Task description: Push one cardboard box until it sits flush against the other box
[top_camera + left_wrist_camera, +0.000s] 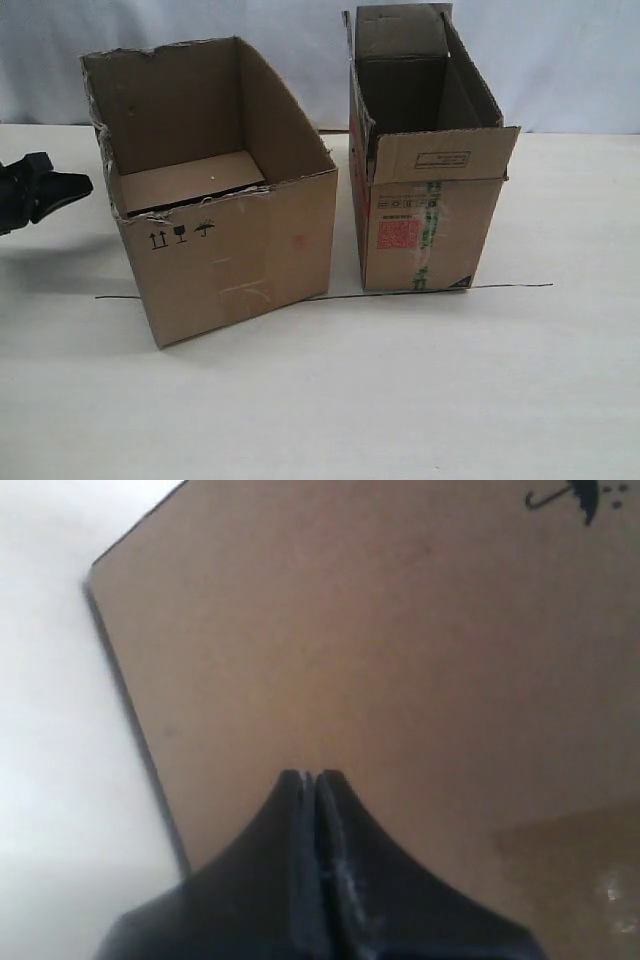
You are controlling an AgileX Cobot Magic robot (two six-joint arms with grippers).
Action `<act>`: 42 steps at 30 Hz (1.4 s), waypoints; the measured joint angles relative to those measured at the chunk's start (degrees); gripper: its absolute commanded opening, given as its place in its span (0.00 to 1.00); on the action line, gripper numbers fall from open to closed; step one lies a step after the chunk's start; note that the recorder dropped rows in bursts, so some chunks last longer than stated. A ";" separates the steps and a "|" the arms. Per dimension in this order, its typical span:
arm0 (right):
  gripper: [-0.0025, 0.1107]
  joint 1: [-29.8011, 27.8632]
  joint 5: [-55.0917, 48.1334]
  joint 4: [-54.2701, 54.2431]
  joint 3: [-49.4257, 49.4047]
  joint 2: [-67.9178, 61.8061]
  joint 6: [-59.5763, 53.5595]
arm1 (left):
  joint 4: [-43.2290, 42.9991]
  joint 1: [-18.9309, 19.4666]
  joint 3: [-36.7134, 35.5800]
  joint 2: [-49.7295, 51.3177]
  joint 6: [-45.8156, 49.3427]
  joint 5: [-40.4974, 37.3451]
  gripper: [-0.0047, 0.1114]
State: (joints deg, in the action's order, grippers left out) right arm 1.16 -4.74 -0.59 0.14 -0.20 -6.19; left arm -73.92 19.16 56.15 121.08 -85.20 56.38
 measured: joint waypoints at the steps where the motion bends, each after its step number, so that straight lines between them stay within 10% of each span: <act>1: 0.07 0.00 0.00 0.00 0.00 0.00 0.00 | 0.00 -0.13 0.56 0.35 0.00 0.14 0.04; 16: 0.07 0.00 0.00 0.00 0.00 0.00 0.00 | 5.74 -10.10 6.75 1.63 -0.15 -6.18 0.04; 42: 0.07 0.00 0.00 0.00 0.00 0.00 0.00 | 5.18 -12.45 8.23 2.65 -0.42 -1.53 0.04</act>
State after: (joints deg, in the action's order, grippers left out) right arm 1.16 -4.74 -0.59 0.14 -0.20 -6.19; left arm -68.74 6.71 64.39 123.73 -85.62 54.85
